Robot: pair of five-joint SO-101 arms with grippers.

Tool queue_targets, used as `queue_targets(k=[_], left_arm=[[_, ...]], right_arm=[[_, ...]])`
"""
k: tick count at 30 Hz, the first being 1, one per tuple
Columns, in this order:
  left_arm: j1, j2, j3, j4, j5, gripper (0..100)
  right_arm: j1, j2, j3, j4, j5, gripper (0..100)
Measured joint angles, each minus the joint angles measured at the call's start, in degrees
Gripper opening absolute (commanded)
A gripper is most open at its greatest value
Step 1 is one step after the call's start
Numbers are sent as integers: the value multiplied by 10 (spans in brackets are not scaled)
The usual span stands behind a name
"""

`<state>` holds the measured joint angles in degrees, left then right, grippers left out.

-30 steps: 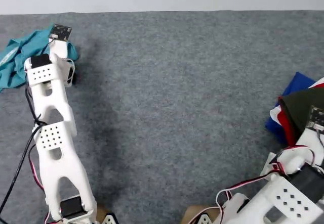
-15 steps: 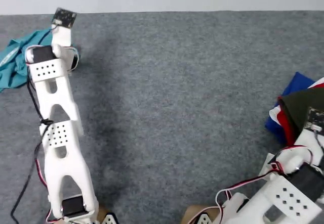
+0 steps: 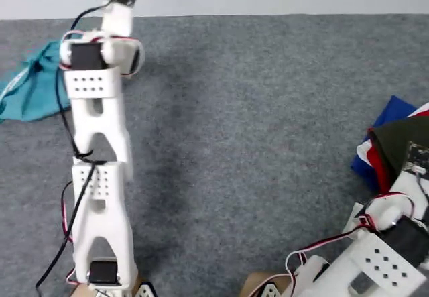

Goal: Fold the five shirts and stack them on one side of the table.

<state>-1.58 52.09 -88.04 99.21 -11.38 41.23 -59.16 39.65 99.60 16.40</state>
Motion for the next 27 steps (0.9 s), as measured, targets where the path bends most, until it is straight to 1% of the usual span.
queue_targets(k=[4, 9, 14, 18, 20, 21, 25, 27], left_arm=[[77, -98, 89, 1, 15, 2], [185, -210, 250, 1, 19, 2], [289, -285, 418, 1, 19, 2], [355, -322, 498, 1, 19, 4], [370, -332, 517, 1, 24, 12], [372, -337, 518, 1, 28, 36], [367, -359, 521, 1, 38, 195], [355, -370, 525, 1, 50, 221]], right_arm=[[0, 0, 0, 0, 0, 10], [1, 0, 0, 0, 0, 10], [1, 0, 0, 0, 0, 10], [1, 0, 0, 0, 0, 10], [1, 0, 0, 0, 0, 10], [1, 0, 0, 0, 0, 10], [1, 0, 0, 0, 0, 10], [0, 0, 0, 0, 0, 10]])
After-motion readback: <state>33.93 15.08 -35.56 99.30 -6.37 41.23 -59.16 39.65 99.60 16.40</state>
